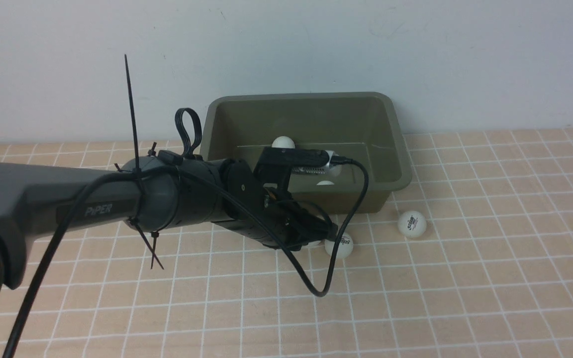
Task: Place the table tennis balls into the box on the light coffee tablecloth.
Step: 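Reach for and grasp a ping pong ball on the table beside the basket, then drop the ball into the bin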
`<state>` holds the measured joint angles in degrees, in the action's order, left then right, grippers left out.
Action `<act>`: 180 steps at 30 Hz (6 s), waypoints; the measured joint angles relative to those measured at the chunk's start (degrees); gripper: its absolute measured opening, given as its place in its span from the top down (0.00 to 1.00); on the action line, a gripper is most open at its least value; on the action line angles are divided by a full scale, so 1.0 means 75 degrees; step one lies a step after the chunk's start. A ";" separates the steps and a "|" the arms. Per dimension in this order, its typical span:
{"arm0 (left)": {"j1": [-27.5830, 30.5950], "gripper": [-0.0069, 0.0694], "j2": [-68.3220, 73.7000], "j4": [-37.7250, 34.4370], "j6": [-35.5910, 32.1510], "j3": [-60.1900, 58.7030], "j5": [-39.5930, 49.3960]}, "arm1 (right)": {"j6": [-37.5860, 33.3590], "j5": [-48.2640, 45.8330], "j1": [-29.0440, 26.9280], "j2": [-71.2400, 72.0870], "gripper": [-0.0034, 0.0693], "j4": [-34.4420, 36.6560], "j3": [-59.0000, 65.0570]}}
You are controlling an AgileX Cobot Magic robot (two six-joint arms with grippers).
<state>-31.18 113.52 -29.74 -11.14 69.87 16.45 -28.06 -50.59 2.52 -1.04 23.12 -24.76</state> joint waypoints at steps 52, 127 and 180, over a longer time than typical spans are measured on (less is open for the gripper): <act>0.0007 0.28 -0.0487 -0.0175 -0.0139 -0.0009 -0.0316 | -0.0022 0.0000 0.0000 0.0000 0.67 -0.0116 0.0000; 0.0007 0.50 -0.0410 -0.0396 -0.0848 -0.0009 -0.0029 | -0.0022 0.0000 0.0000 0.0000 0.67 -0.0290 0.0000; 0.1597 0.58 0.1002 0.0611 -0.0642 0.6813 0.7205 | -0.0022 -0.0008 0.0000 0.0000 0.67 -0.0345 0.0000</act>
<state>-19.20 121.03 -25.16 -15.95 120.96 70.48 -28.22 -50.65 2.52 -1.04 20.53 -24.76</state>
